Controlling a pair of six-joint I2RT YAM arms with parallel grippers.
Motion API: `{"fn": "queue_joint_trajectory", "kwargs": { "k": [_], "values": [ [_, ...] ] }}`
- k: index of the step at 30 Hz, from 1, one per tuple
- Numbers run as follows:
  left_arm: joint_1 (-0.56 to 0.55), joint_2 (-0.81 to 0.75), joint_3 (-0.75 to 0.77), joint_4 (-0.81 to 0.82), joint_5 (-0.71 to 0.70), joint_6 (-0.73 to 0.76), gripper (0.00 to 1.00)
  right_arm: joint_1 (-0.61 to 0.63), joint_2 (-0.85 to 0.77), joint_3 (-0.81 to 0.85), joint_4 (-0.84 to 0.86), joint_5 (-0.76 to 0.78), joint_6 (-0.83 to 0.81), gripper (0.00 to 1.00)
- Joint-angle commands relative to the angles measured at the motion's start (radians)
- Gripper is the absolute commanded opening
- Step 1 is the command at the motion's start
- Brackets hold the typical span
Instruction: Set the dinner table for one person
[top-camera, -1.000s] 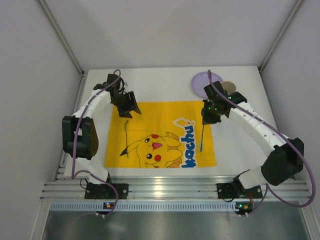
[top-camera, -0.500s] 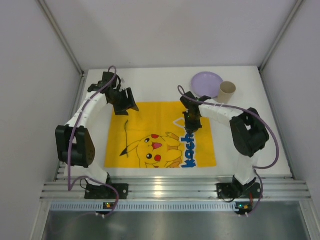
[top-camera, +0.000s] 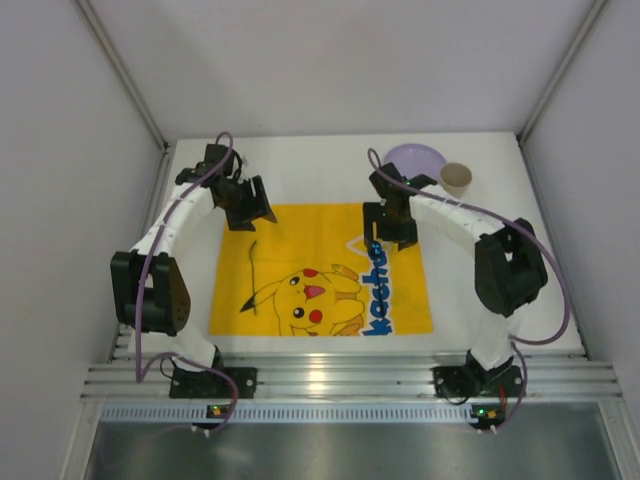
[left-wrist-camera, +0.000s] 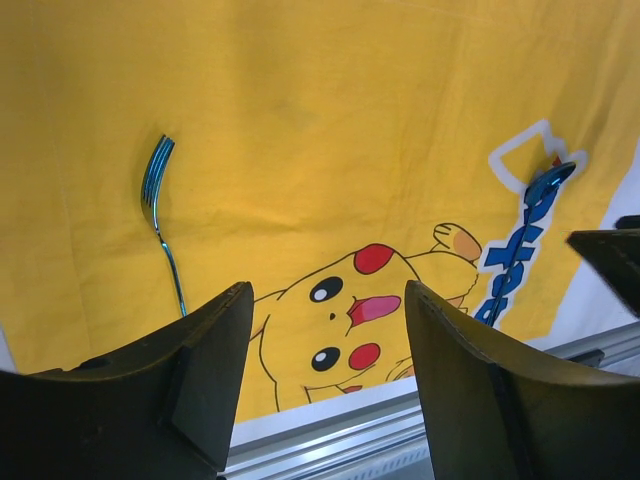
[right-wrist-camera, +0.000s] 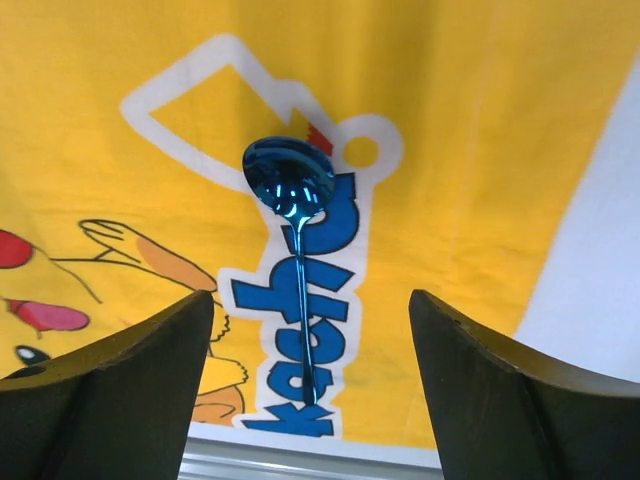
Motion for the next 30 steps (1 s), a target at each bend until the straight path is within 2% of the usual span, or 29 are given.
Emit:
{"fn": "queue_joint_trajectory", "kwargs": {
  "k": [1, 6, 7, 11, 18, 24, 28, 29, 30],
  "values": [
    [0.000, -0.021, 0.008, -0.021, -0.006, 0.004, 0.67, -0.085, -0.148, 0.118, -0.058, 0.054, -0.019, 0.80],
    [0.000, -0.006, 0.030, -0.028, 0.001, 0.001, 0.67, -0.319, -0.196, 0.218, -0.069, 0.013, -0.048, 0.81],
    [0.000, 0.000, 0.036, -0.031, -0.002, -0.001, 0.67, -0.384, -0.187, 0.242, -0.066, 0.001, -0.052, 0.81],
    [0.000, 0.007, 0.053, -0.039, -0.010, -0.005, 0.67, -0.499, -0.095, 0.341, -0.107, -0.023, -0.069, 0.80],
    [0.000, -0.012, 0.048, -0.044, -0.024, -0.025, 0.67, -0.594, 0.063, 0.525, -0.159, -0.010, -0.071, 0.78],
    [0.000, -0.041, 0.024, -0.042, -0.042, -0.036, 0.67, -0.631, 0.163, 0.574, -0.196, 0.051, -0.083, 0.76],
    [0.000, -0.053, 0.012, -0.042, -0.055, -0.042, 0.67, -0.651, 0.224, 0.569, -0.199, 0.062, -0.103, 0.60],
    [0.000, -0.055, 0.008, -0.042, -0.056, -0.042, 0.67, -0.656, 0.233, 0.571, -0.199, 0.054, -0.106, 0.32],
    [0.000, -0.055, 0.007, -0.042, -0.056, -0.042, 0.67, -0.656, 0.247, 0.577, -0.199, 0.050, -0.108, 0.15]
  ]
}}
